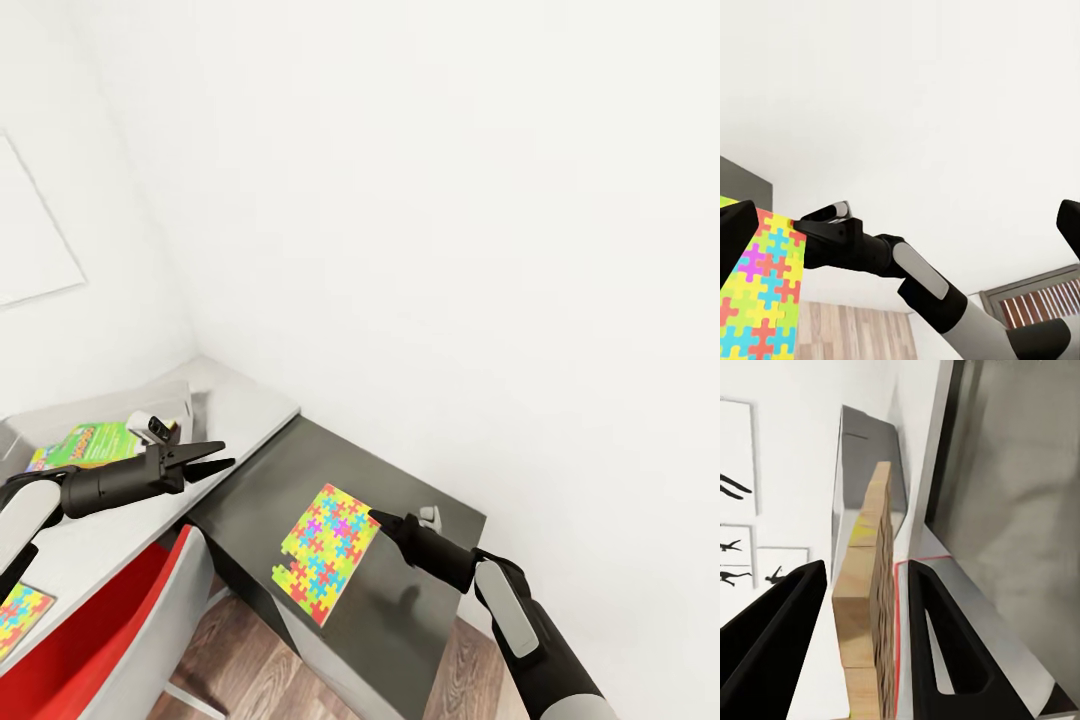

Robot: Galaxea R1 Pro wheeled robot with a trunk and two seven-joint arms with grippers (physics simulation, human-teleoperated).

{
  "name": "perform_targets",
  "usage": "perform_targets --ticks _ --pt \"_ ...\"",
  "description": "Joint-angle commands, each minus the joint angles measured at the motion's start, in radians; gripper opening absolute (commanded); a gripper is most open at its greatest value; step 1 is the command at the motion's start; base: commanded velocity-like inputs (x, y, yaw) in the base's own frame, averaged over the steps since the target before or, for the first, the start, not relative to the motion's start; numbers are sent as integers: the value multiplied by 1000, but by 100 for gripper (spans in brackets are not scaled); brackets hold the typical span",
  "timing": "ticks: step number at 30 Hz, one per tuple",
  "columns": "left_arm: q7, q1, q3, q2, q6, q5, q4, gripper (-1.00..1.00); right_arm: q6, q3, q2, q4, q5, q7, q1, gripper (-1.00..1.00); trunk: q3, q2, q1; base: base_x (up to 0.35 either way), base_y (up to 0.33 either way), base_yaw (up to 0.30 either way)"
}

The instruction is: Put all the toys in the child's room - the three board games (two on the bed and one on the table), the two jigsaw puzzles on the table, and the tennis ball on the table - inside the toy box on the table in the child's room.

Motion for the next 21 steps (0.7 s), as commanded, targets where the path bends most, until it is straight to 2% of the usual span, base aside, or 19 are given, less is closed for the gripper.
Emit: perform_targets --ticks 1,21 --pt "-4 -1 -1 1 3 0 1 100 5 -1 0 0 -3 0 -1 -100 0 -2 1 0 0 0" --pt "-4 -1 -1 1 3 1 7 100 5 -1 0 -3 -3 1 -2 -100 33 -2 1 0 0 0"
